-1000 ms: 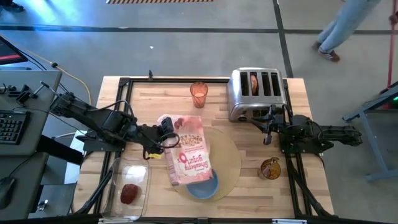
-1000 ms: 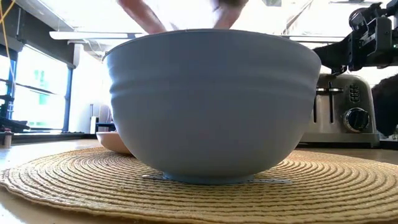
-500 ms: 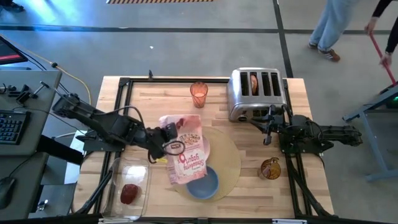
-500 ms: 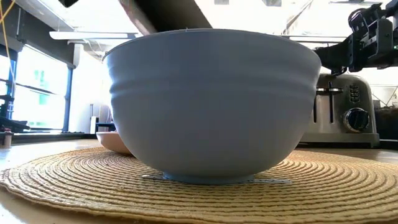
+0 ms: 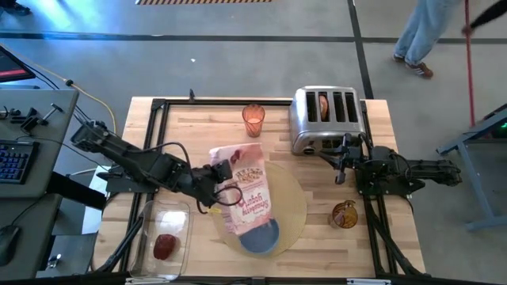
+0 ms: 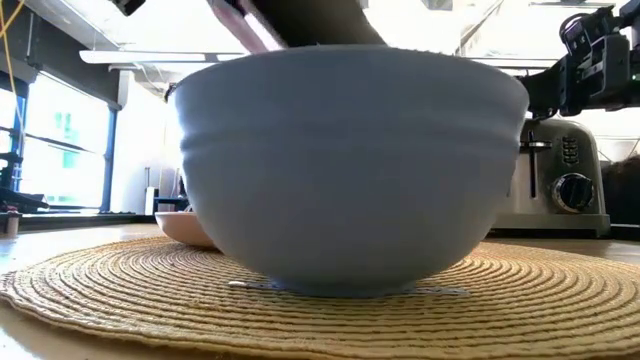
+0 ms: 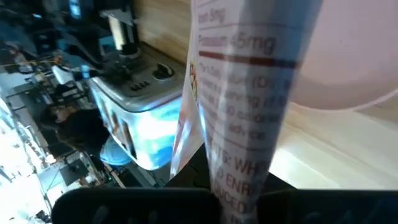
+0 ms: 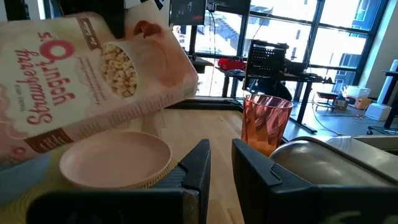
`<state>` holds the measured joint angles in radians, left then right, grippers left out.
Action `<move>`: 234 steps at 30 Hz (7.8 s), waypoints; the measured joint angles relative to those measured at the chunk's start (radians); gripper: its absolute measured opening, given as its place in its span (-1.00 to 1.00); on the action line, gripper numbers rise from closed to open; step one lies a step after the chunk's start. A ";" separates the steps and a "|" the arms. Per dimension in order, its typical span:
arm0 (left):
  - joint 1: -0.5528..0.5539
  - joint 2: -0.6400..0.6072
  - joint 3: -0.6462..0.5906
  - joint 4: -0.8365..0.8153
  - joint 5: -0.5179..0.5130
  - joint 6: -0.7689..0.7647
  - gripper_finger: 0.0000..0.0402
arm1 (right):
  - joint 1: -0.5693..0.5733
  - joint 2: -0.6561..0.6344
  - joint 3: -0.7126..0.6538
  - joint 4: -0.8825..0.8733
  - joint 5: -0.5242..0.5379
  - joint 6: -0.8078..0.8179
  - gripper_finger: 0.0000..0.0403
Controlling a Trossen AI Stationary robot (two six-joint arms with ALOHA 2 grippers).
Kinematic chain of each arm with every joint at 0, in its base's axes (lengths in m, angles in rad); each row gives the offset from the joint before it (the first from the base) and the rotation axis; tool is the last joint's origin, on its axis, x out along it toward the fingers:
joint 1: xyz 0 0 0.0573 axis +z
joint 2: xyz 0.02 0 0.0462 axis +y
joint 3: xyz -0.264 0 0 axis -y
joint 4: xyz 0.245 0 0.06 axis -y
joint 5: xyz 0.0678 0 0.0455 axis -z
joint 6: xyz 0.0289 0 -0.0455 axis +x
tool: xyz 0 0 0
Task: Arrange a breakfast setting
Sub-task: Pour the cereal into the blue bowl
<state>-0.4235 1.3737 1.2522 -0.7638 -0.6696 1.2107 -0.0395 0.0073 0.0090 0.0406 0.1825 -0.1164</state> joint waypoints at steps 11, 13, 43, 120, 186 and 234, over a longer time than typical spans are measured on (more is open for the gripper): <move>-0.032 0.000 0.000 0.016 -0.051 0.121 -1.00 | 0.000 0.000 0.000 0.000 0.000 -0.020 -0.74; -0.042 0.000 0.000 0.026 -0.067 0.149 -1.00 | 0.000 0.000 0.000 0.000 0.000 -0.020 -0.74; -0.202 0.000 0.000 0.112 -0.210 0.334 -1.00 | 0.000 0.000 0.000 0.003 0.002 -0.018 -0.74; -0.087 0.000 0.000 0.065 -0.489 -1.396 -1.00 | 0.000 -0.001 0.000 0.003 0.006 -0.023 -0.74; 0.456 0.012 -0.585 0.195 -0.625 -2.615 -1.00 | 0.000 -0.001 0.001 0.175 0.058 0.121 -0.74; 0.583 0.085 -0.626 0.259 -0.289 -2.568 -0.41 | 0.000 -0.001 0.002 0.175 0.061 0.274 -0.74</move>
<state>0.1593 1.4592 0.6266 -0.5046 -0.9585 -1.3571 -0.0391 0.0062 0.0105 0.2157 0.2440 0.1572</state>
